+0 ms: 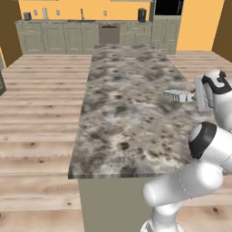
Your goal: Open the freezer door, pick up the ice cube tray from the freezer, and place it on the dining counter.
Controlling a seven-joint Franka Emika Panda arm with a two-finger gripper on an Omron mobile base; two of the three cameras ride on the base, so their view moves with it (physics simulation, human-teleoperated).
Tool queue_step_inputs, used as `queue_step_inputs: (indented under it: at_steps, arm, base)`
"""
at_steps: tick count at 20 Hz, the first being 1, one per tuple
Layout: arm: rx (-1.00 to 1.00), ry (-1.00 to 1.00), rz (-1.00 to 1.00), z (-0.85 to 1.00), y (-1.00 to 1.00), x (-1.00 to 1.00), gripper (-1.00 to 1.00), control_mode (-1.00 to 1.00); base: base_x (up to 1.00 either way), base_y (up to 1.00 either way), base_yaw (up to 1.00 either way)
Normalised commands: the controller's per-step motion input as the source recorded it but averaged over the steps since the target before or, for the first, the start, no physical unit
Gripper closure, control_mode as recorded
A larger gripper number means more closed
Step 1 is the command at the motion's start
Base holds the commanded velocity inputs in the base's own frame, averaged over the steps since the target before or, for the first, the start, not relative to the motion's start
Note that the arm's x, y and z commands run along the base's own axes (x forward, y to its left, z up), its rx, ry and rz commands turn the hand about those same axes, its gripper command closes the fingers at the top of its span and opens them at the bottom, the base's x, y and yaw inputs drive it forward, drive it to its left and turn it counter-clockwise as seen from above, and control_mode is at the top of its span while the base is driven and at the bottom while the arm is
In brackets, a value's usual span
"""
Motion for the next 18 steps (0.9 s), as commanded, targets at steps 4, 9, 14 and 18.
queue_step_inputs:
  at_steps: [4, 9, 14, 18]
  arm:
    - [0.00, 0.00, 0.00, -0.50, 0.00, 0.06, 1.00, -1.00]
    - [0.00, 0.00, 0.00, -0.42, 0.00, 0.00, 1.00, -1.00]
    - [0.00, 0.00, 0.00, -0.32, 0.00, 0.00, 1.00, -1.00]
    - [0.00, 0.00, 0.00, -0.27, 0.00, 0.00, 1.00, -1.00]
  base:
    - [0.00, 0.00, 0.00]
    - [0.00, 0.00, 0.00]
    - [0.00, 0.00, 0.00]
    - [0.00, 0.00, 0.00]
